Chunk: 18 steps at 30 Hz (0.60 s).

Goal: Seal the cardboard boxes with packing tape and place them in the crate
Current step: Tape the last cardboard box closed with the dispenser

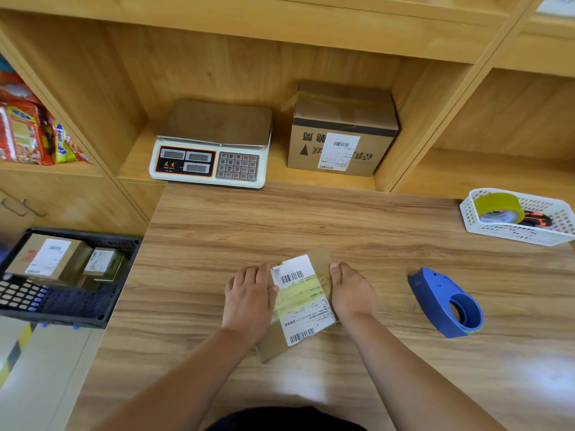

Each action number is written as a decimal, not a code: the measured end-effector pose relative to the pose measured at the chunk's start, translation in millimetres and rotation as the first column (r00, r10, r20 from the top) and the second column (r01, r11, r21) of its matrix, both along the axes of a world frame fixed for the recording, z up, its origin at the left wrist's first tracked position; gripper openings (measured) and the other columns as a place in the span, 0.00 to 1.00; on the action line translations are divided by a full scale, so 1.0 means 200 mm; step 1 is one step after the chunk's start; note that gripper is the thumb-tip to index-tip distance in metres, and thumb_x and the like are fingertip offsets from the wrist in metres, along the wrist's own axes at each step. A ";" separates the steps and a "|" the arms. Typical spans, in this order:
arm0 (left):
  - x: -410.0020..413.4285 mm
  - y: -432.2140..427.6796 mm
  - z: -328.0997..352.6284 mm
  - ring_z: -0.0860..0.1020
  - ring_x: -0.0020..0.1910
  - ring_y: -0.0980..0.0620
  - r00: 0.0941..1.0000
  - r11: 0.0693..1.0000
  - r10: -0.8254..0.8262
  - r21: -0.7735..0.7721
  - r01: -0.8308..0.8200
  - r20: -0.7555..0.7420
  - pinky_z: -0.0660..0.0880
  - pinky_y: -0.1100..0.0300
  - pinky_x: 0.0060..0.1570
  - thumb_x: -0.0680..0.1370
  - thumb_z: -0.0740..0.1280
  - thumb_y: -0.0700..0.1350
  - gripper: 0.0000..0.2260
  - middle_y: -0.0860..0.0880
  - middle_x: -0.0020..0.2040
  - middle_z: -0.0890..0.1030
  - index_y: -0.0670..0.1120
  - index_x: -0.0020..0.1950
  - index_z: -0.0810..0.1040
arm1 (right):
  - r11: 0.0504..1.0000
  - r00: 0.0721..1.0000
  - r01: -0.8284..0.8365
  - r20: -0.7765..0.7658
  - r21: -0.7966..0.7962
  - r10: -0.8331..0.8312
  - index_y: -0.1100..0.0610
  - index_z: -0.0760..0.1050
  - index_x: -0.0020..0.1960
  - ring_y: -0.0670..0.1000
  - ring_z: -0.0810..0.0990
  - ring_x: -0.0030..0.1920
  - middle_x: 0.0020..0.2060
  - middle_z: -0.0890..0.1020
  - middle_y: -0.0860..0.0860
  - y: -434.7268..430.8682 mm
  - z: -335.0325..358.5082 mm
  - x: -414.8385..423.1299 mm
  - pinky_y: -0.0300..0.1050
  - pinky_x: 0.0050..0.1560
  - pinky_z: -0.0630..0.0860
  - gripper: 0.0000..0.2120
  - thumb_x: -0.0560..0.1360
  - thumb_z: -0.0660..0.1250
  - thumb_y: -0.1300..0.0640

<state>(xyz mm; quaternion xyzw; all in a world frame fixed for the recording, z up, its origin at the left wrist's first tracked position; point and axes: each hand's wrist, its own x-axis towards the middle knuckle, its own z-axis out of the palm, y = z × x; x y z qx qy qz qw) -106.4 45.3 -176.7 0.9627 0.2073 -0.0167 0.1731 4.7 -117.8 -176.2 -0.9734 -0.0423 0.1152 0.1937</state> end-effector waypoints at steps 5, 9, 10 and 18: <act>0.00 0.00 0.00 0.62 0.69 0.50 1.000 1.000 0.006 -0.022 -0.005 0.016 0.59 0.54 0.66 0.81 0.51 0.53 0.23 0.51 0.68 0.67 0.49 0.75 0.57 | 1.000 1.000 0.025 -0.017 0.011 -0.025 0.54 0.70 0.45 0.57 0.76 0.46 0.43 0.80 0.54 0.01 0.00 -0.01 0.47 0.40 0.67 0.19 0.82 0.47 0.44; -0.02 -0.02 0.02 0.55 0.74 0.49 0.998 0.997 0.067 -0.036 -0.067 0.015 0.51 0.52 0.71 0.81 0.52 0.56 0.27 0.48 0.74 0.59 0.46 0.77 0.52 | 0.999 0.999 0.041 -0.010 0.011 -0.040 0.57 0.71 0.50 0.58 0.75 0.51 0.47 0.79 0.56 0.03 0.01 -0.02 0.48 0.43 0.68 0.21 0.82 0.46 0.45; -0.03 -0.03 0.02 0.52 0.75 0.48 0.994 0.992 0.113 -0.063 -0.112 0.006 0.49 0.51 0.72 0.80 0.53 0.57 0.30 0.47 0.76 0.55 0.44 0.77 0.49 | 0.999 0.999 0.044 -0.014 0.020 -0.044 0.58 0.71 0.50 0.58 0.75 0.51 0.47 0.79 0.57 0.03 0.01 -0.03 0.49 0.44 0.68 0.21 0.82 0.46 0.45; -0.07 -0.06 0.00 0.62 0.70 0.42 0.774 0.549 0.606 -0.608 -0.574 -0.184 0.61 0.47 0.69 0.74 0.68 0.55 0.37 0.42 0.73 0.63 0.40 0.74 0.54 | 0.990 0.988 0.110 -0.122 0.088 -0.099 0.59 0.70 0.51 0.60 0.77 0.53 0.52 0.79 0.59 0.06 0.03 -0.05 0.47 0.44 0.66 0.21 0.82 0.45 0.46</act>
